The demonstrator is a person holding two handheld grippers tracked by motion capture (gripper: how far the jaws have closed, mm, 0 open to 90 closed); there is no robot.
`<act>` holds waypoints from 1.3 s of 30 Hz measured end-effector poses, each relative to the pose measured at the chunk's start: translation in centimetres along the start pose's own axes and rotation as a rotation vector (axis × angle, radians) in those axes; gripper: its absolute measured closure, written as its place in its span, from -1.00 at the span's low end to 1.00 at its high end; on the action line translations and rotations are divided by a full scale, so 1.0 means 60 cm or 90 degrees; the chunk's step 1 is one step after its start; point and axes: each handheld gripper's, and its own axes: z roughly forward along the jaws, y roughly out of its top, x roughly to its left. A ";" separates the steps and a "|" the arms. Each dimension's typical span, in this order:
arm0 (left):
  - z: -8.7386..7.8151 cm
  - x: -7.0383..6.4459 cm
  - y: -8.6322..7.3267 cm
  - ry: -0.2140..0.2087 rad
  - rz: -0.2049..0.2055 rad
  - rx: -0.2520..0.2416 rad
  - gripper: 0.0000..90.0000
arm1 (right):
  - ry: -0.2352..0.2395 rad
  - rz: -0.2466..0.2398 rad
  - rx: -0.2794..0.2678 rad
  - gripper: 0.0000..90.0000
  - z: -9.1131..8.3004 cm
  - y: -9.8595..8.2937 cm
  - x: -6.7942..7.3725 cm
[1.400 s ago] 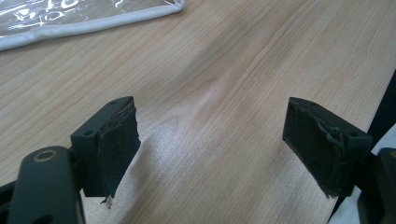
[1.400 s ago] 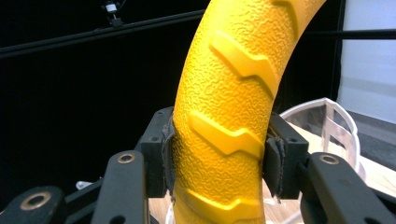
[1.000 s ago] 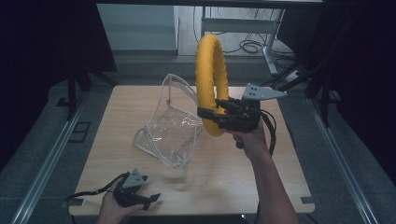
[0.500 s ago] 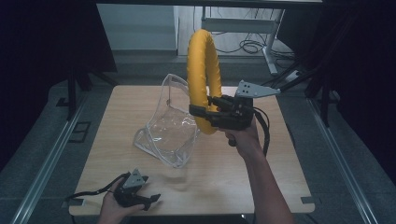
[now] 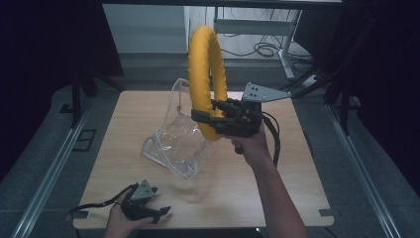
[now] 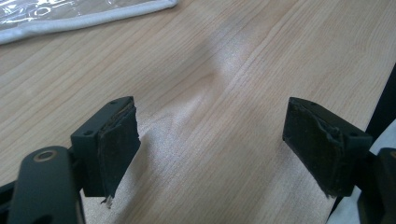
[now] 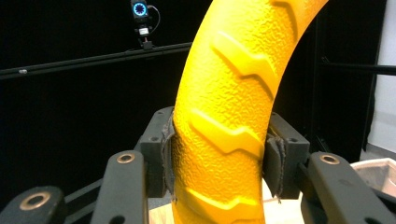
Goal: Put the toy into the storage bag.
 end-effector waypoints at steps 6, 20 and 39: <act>-0.001 0.000 0.000 0.000 0.000 -0.002 -0.59 | 0.014 -0.002 -0.001 0.15 0.015 0.003 0.007; -0.002 0.000 0.000 -0.001 -0.003 -0.005 -0.59 | 0.032 -0.002 0.001 0.14 0.046 0.006 0.015; -0.005 0.000 0.000 0.000 -0.001 -0.004 -0.59 | 0.056 0.008 -0.001 0.14 0.086 -0.001 0.014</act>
